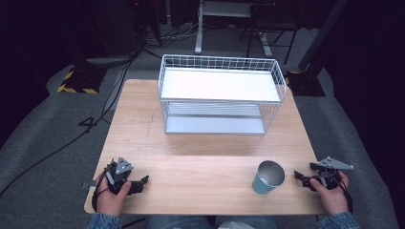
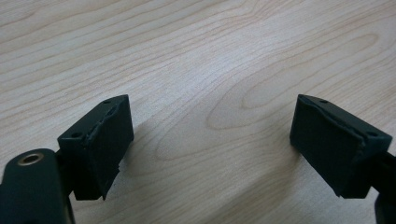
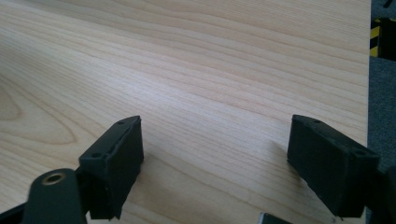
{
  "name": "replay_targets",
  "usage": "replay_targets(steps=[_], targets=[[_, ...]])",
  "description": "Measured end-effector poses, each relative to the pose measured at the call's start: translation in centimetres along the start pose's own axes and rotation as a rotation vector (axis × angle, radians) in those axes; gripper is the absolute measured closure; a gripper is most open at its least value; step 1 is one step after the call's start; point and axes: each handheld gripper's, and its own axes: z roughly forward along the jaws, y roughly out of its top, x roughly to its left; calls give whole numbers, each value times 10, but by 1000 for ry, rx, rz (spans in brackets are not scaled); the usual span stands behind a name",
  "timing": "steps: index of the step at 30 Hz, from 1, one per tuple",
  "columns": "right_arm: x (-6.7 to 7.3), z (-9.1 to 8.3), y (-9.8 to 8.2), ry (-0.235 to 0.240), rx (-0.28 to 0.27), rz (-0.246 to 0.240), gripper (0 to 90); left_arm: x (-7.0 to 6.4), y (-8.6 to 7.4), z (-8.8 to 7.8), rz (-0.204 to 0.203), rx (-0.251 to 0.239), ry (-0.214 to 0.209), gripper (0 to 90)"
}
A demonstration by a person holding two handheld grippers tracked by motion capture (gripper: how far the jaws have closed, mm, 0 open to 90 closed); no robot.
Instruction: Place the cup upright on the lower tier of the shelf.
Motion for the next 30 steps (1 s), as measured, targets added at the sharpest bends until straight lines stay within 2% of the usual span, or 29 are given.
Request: replay_targets(steps=[3, 5, 9, 10, 18, 30], targets=[[2, -3, -1, 6, -12, 5, 190, 0, 0, 0, 0, 0, 0, 140], [6, -12, -1, 15, -40, 8, 190, 0, 0, 0, 0, -2, 2, 141], [9, -20, -3, 20, -60, 15, 190, 0, 0, 0, 0, 0, 0, 141], [12, -25, -5, 24, -72, 29, 189, 0, 0, 0, 0, -2, 3, 141], [19, -40, -11, 34, -100, 49, 189, 0, 0, 0, 1, -2, 2, 141], [40, -58, -11, 88, -122, 17, 189, 0, 0, 0, 1, -2, 2, 141]])
